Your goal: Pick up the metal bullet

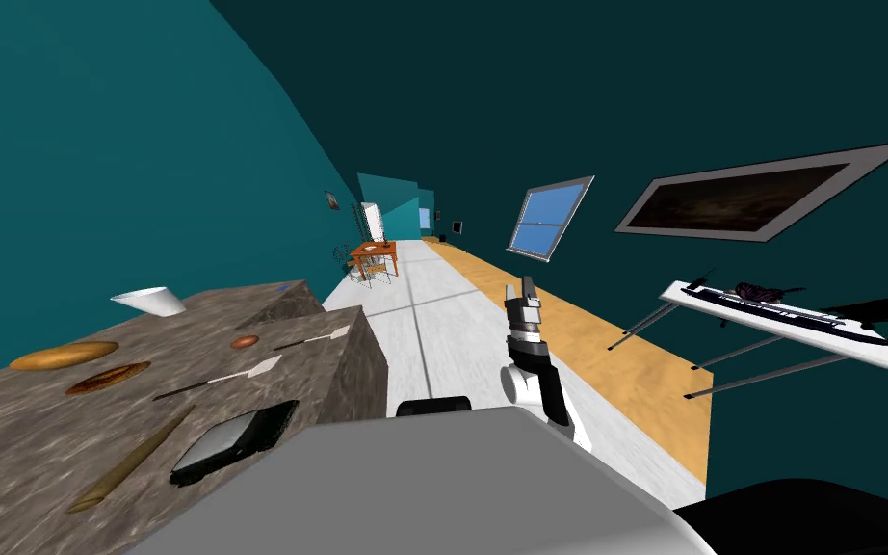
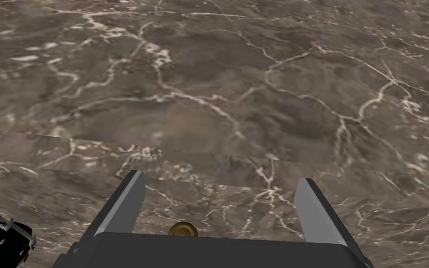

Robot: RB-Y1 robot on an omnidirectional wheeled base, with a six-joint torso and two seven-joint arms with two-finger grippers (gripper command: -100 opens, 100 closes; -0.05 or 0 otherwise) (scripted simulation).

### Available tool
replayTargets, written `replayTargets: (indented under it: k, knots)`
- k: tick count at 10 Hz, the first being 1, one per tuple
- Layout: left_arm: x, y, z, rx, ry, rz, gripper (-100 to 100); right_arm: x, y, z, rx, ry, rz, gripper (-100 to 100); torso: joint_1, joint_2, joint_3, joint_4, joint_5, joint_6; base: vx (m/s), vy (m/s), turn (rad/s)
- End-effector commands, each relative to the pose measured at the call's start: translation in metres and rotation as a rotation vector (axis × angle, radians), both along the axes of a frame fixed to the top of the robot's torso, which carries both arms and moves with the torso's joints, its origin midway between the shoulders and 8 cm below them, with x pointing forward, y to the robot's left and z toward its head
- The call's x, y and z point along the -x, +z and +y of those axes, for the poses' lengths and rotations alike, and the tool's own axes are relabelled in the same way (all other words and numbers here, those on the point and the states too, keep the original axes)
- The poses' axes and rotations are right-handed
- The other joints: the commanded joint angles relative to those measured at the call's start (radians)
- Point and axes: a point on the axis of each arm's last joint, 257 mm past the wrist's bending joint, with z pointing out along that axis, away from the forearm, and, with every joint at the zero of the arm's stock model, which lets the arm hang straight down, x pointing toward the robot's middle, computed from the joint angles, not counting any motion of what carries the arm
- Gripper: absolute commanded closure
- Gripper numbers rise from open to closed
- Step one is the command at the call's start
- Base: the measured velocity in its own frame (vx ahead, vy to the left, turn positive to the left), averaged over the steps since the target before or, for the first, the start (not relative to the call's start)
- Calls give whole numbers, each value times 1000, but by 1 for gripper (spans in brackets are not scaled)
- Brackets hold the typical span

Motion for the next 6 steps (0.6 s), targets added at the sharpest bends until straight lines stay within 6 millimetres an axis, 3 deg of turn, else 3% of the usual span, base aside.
replayTargets:
  k: [1, 4, 5, 6]
  knots:
    - [6, 8, 10, -15, 6, 24, -100, 0, 0, 0, 0, 0, 0, 0, 0, 0, 0, 0, 0, 0, 183, 27, -144]
    - [11, 12, 16, -27, 18, 54, -100, 0, 0, 0, 0, 0, 0, 0, 3, -9, -5, -2, 1, 1, 269, 67, -244]
    - [10, 11, 15, -26, 15, 49, -100, 0, 0, 0, 0, 0, 0, 0, 3, -6, -3, -1, 1, 1, 81, 40, -48]
    - [10, 11, 15, -26, 16, 49, 0, 0, 0, 0, 0, 0, 0, 0, 0, 2, 1, 0, 0, 0, 20, 9, 2]
